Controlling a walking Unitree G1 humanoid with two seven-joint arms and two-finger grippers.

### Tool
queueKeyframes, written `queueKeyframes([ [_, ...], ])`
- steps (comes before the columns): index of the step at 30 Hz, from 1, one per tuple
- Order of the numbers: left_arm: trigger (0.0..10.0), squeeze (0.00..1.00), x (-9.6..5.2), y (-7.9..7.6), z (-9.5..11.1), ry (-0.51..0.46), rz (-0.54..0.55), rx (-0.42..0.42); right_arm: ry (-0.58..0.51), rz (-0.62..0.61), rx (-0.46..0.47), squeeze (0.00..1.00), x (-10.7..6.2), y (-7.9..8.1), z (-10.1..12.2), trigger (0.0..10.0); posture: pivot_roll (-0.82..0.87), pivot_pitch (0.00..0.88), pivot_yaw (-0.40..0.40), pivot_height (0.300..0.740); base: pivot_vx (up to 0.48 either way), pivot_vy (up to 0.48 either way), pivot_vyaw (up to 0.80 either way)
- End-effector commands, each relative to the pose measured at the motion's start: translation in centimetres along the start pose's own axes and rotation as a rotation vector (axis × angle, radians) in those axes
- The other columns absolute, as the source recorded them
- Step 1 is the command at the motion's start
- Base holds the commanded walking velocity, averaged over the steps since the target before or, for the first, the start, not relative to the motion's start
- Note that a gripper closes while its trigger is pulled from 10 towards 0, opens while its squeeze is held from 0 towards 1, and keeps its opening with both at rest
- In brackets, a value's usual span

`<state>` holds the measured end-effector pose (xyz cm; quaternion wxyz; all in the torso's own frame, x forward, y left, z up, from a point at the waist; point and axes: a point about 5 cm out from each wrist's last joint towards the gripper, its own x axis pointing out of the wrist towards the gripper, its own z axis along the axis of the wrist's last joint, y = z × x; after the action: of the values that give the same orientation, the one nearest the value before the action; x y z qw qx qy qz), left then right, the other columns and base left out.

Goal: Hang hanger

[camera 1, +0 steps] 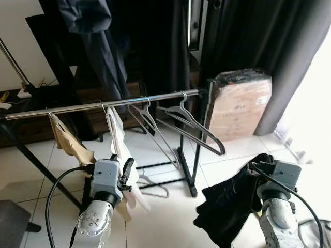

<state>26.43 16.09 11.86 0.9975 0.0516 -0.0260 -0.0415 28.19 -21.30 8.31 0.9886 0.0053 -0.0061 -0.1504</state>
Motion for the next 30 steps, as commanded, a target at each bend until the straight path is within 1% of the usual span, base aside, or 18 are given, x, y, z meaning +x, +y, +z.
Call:
queueKeyframes([
  [1, 10.0, 0.00, -0.2, 0.5, -0.2, 0.013, 0.012, 0.002, -0.016, 0.020, 0.012, 0.00, 0.1, 0.7, 0.5, 10.0, -0.03, 0.114, 0.015, 0.740, 0.398, 0.000, -0.48],
  [5, 10.0, 0.00, -0.2, 0.4, -0.2, 0.015, 0.009, 0.000, -0.016, 0.021, 0.017, 0.00, 0.1, 0.8, 0.4, 10.0, -0.03, 0.111, 0.014, 0.740, 0.398, 0.000, -0.80],
  [10, 10.0, 0.00, -0.2, 0.2, -0.2, 0.020, 0.008, -0.002, -0.024, 0.028, 0.006, 0.00, 0.1, 0.8, 0.5, 10.0, -0.03, 0.108, 0.015, 0.740, 0.395, 0.000, 0.00],
  [12, 10.0, 0.00, -0.2, 0.2, -0.3, 0.022, 0.010, -0.004, -0.022, 0.029, 0.007, 0.00, 0.0, 0.9, 0.4, 10.0, -0.03, 0.107, 0.015, 0.740, 0.159, 0.000, 0.00],
  [15, 10.0, 0.00, -0.3, 0.2, -0.5, 0.048, 0.037, -0.044, -0.020, 0.032, 0.005, 0.00, 0.0, 0.9, 0.4, 10.0, -0.02, 0.103, 0.015, 0.740, 0.000, 0.000, 0.00],
  [17, 10.0, 0.00, -0.3, 0.2, -0.7, 0.069, 0.032, -0.041, -0.017, 0.032, 0.004, 0.00, 0.0, 0.8, 0.3, 10.0, -0.02, 0.100, 0.015, 0.740, 0.000, 0.000, 0.00],
  [18, 10.0, 0.00, -0.2, -0.1, -1.0, 0.106, 0.011, -0.047, -0.017, 0.033, 0.003, 0.00, 0.0, 0.9, 0.3, 10.0, -0.02, 0.098, 0.015, 0.740, 0.000, 0.000, 0.00],
  [20, 10.0, 0.00, -0.1, -0.2, -1.3, 0.134, -0.003, -0.032, -0.016, 0.034, 0.002, 0.00, 0.0, 0.9, 0.2, 10.0, -0.02, 0.095, 0.015, 0.740, 0.000, 0.000, 0.00],
  [21, 10.0, 0.00, 0.0, -0.5, -1.8, 0.174, -0.025, -0.024, -0.015, 0.035, 0.002, 0.00, 0.0, 0.9, 0.2, 10.0, -0.02, 0.093, 0.015, 0.740, 0.000, 0.000, 0.00],
  [24, 10.0, 0.00, 0.2, -0.8, -2.5, 0.226, -0.041, -0.011, -0.015, 0.037, 0.002, 0.00, 0.0, 1.0, 0.2, 10.0, -0.02, 0.091, 0.017, 0.740, 0.000, 0.000, 0.00],
  [25, 10.0, 1.00, 0.4, -0.9, -2.6, 0.247, -0.034, -0.023, -0.014, 0.037, 0.003, 0.00, 0.0, 1.0, 0.2, 10.0, -0.03, 0.088, 0.017, 0.740, 0.000, 0.000, 0.00],
  [28, 10.0, 1.00, 1.2, -1.2, -2.7, 0.282, -0.039, -0.043, -0.014, 0.038, 0.004, 0.00, 0.0, 1.1, 0.2, 10.0, -0.02, 0.087, 0.019, 0.740, 0.000, 0.000, 0.00],
  [29, 10.0, 1.00, 2.2, -1.7, -2.5, 0.314, -0.041, -0.047, -0.014, 0.039, 0.005, 0.00, 0.0, 1.1, 0.2, 10.0, -0.02, 0.089, 0.018, 0.740, 0.000, 0.000, 0.00],
  [30, 10.0, 1.00, 2.5, -1.8, -2.4, 0.327, -0.038, -0.046, -0.013, 0.038, 0.005, 0.00, 0.0, 1.1, 0.2, 10.0, -0.02, 0.088, 0.018, 0.740, 0.000, 0.000, 0.00],
])
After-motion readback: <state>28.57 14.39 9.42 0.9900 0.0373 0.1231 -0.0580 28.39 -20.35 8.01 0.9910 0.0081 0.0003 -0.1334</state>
